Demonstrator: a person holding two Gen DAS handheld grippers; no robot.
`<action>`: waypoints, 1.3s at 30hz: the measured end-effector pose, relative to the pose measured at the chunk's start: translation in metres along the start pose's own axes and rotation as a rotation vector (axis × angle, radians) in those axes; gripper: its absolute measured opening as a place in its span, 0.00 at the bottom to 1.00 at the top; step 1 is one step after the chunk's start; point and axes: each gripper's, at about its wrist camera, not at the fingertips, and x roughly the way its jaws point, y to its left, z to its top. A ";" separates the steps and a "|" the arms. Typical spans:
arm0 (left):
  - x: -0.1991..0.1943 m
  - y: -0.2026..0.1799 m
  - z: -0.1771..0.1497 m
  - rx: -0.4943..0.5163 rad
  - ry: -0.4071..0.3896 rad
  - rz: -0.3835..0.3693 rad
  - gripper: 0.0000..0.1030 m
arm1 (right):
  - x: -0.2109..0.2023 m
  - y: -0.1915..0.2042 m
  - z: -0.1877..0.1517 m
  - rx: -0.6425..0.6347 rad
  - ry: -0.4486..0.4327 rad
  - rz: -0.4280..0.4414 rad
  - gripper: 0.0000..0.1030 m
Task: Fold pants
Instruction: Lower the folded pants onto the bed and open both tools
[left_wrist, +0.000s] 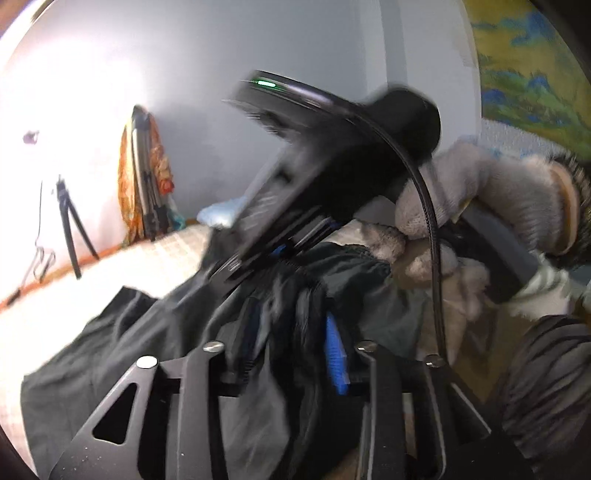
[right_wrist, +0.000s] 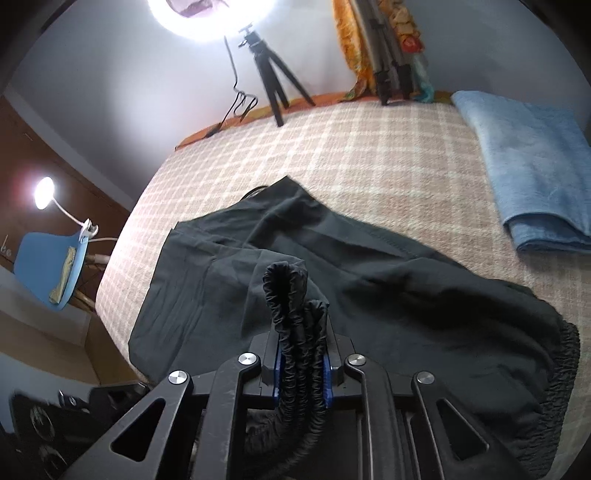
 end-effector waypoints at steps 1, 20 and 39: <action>-0.008 0.006 -0.002 -0.022 0.007 -0.008 0.39 | -0.001 -0.004 0.000 0.008 -0.006 0.000 0.14; -0.068 0.144 -0.060 -0.108 0.218 0.346 0.39 | -0.051 -0.110 -0.012 0.133 -0.035 -0.099 0.14; -0.040 0.120 -0.089 -0.102 0.329 0.223 0.39 | -0.061 -0.184 -0.029 0.185 -0.011 -0.192 0.14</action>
